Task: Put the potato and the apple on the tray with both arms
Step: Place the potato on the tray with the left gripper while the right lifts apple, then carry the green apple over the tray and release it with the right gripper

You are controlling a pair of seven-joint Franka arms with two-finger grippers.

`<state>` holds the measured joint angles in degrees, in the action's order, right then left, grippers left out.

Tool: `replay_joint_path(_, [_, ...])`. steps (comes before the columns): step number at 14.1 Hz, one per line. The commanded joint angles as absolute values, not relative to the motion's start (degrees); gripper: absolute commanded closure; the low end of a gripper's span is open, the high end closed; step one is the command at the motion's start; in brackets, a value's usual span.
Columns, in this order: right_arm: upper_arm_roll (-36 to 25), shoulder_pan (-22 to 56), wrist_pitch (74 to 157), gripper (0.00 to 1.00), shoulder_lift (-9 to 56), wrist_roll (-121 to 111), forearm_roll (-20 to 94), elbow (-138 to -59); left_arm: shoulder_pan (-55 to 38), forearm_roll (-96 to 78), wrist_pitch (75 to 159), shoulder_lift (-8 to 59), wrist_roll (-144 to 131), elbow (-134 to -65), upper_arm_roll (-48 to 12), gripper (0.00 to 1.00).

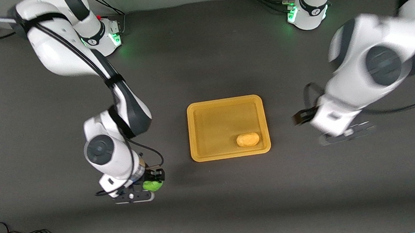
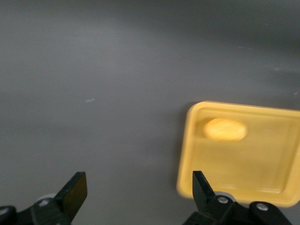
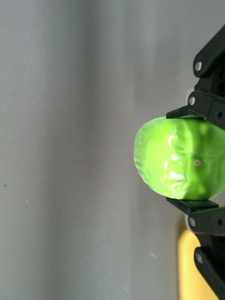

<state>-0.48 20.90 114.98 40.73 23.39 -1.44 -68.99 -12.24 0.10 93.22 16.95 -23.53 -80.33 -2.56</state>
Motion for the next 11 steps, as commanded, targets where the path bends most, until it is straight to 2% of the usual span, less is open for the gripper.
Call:
replay_joint_path(1, [-0.4,21.2,102.9,0.64,29.4,23.5,-1.3,-72.2,-7.0,2.4,93.2,8.3,-20.2,-89.7,-3.2,0.0])
replay_joint_path(3, [0.2,22.2,97.7,0.64,25.3,24.9,-1.2,-72.3,-4.1,2.5,91.4,5.3,-14.4,-91.7,-3.2,0.0])
replay_joint_path(6, [0.2,28.5,95.8,0.64,24.2,35.7,-0.7,-72.0,-1.9,2.5,88.4,1.7,-12.0,-93.3,-3.1,0.0])
replay_joint_path(11, [0.1,43.0,98.3,0.64,29.6,57.1,-1.0,-67.3,0.0,2.5,86.5,0.7,-10.7,-93.2,-2.4,0.0])
